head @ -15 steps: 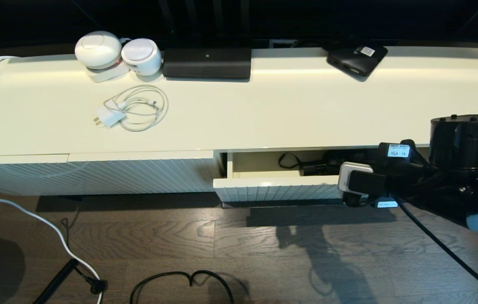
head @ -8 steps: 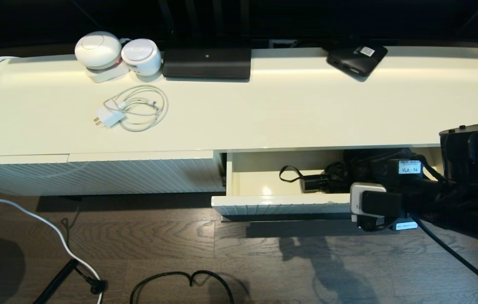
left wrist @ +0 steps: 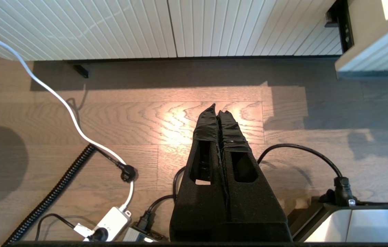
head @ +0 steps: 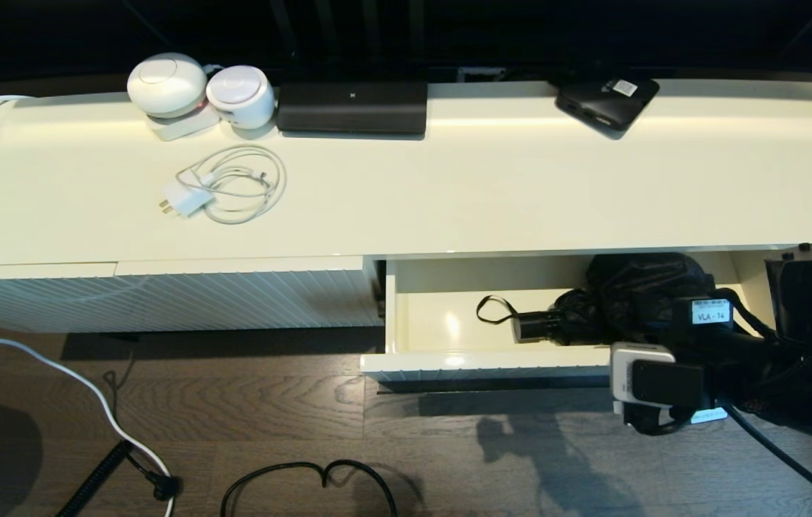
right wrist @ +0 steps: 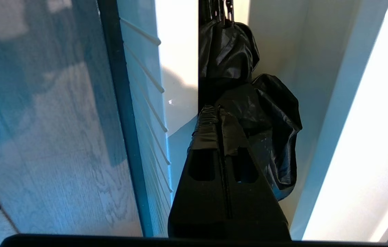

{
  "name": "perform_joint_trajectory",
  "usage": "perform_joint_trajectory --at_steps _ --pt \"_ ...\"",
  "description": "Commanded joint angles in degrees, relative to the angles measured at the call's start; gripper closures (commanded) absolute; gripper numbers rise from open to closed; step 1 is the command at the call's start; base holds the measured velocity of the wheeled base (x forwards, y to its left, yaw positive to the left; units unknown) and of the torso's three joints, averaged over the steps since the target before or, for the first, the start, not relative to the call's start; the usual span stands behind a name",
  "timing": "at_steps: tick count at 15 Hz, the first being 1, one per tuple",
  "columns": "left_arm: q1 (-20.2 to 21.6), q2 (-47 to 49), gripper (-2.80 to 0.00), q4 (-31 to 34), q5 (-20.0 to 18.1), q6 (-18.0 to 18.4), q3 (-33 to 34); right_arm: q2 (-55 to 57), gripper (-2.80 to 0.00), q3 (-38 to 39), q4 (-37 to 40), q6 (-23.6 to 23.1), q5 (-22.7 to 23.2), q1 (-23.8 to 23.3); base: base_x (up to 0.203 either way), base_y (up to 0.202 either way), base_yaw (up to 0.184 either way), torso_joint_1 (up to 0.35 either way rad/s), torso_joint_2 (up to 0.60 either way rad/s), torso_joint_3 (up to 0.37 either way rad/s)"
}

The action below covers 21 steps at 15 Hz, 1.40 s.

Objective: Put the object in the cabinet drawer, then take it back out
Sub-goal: Open the drawer

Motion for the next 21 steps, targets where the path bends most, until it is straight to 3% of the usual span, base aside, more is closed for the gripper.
perform_joint_trajectory --at_steps 1,8,16,21 --pt "0.0 -0.2 0.0 0.0 0.0 0.0 0.0 -1.5 0.0 2.2 2.0 -0.4 0.0 0.1 0.0 0.0 0.0 0.0 0.0 0.0" --pt "0.0 -0.2 0.0 0.0 0.0 0.0 0.0 -4.6 0.0 9.8 2.1 -0.2 0.4 0.6 0.0 0.0 0.0 0.0 0.0 0.0" --pt "0.0 -0.2 0.0 0.0 0.0 0.0 0.0 -6.3 0.0 10.4 1.9 0.4 0.3 0.8 0.0 0.0 0.0 0.0 0.0 0.0" --pt "0.0 -0.1 0.0 0.0 0.0 0.0 0.0 -8.7 0.0 2.2 2.1 10.9 0.1 2.1 0.0 0.0 0.0 0.0 0.0 0.0"
